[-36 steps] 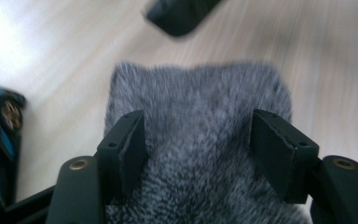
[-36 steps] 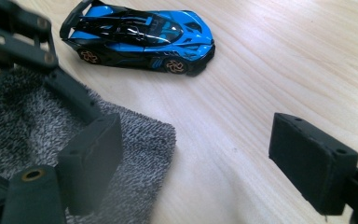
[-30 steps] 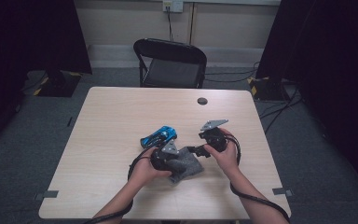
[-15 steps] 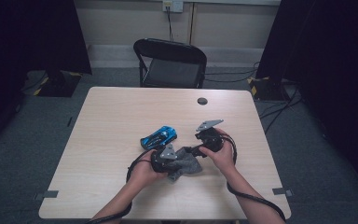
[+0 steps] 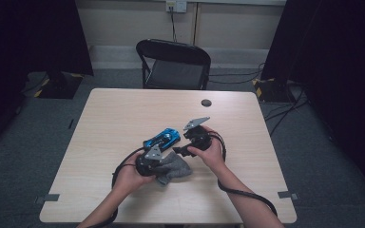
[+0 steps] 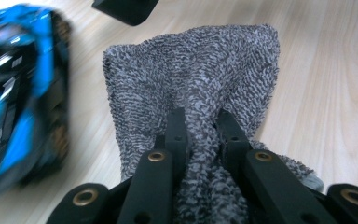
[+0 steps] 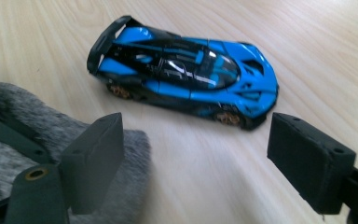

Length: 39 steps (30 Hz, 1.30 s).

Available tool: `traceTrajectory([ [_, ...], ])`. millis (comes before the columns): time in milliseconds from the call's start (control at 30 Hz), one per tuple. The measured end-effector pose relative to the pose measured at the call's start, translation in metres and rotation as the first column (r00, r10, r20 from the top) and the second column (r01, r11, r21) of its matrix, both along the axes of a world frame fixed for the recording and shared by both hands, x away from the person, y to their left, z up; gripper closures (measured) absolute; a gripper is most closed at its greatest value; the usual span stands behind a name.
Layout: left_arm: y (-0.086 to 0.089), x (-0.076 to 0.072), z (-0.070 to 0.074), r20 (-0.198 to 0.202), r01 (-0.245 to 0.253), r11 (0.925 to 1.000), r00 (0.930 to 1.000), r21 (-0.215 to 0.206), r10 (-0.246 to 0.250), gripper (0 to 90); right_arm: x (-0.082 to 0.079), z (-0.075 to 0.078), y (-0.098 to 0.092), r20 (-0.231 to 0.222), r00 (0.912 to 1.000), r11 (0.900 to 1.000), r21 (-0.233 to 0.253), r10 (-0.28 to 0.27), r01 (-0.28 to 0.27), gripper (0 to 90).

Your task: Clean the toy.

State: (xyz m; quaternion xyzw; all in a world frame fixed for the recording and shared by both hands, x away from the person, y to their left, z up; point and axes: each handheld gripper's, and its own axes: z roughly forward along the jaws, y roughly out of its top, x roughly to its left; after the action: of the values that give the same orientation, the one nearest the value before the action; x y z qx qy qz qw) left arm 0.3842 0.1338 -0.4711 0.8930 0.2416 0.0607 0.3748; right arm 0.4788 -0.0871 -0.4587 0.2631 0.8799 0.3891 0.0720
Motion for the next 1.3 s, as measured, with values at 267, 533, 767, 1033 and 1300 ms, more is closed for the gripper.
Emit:
traceTrajectory([
  [267, 0.036, -0.005, 0.006, 0.011, -0.055, 0.9985, 0.9984, -0.005, 0.055, 78.2, 0.014, 0.001, 0.028, -0.001, 0.9997, 1.0, 0.0, 0.024, -0.024, 18.5],
  [533, 0.043, -0.005, -0.002, -0.006, -0.062, 0.9981, 0.9981, 0.002, 0.062, 77.6, 0.027, -0.002, 0.055, -0.007, 0.9989, 0.999, -0.016, 0.046, -0.046, 17.7],
  [767, 0.043, -0.006, -0.006, -0.012, -0.051, 0.9987, 0.9986, -0.006, 0.051, 75.7, 0.032, -0.013, 0.071, -0.016, 0.9979, 0.997, -0.034, 0.063, -0.063, 17.2],
  [1033, 0.041, -0.007, -0.01, -0.008, -0.039, 0.9992, 0.9992, -0.003, 0.039, 69.1, 0.03, -0.022, 0.078, 0.037, 0.9969, 0.996, -0.065, 0.069, -0.066, 7.2],
  [1300, 0.035, -0.008, -0.003, 0.012, -0.054, 0.9972, 0.9984, -0.05, 0.055, 52.1, 0.029, -0.035, 0.069, 0.082, 0.9934, 0.994, 0.067, 0.081, -0.086, 6.3],
])
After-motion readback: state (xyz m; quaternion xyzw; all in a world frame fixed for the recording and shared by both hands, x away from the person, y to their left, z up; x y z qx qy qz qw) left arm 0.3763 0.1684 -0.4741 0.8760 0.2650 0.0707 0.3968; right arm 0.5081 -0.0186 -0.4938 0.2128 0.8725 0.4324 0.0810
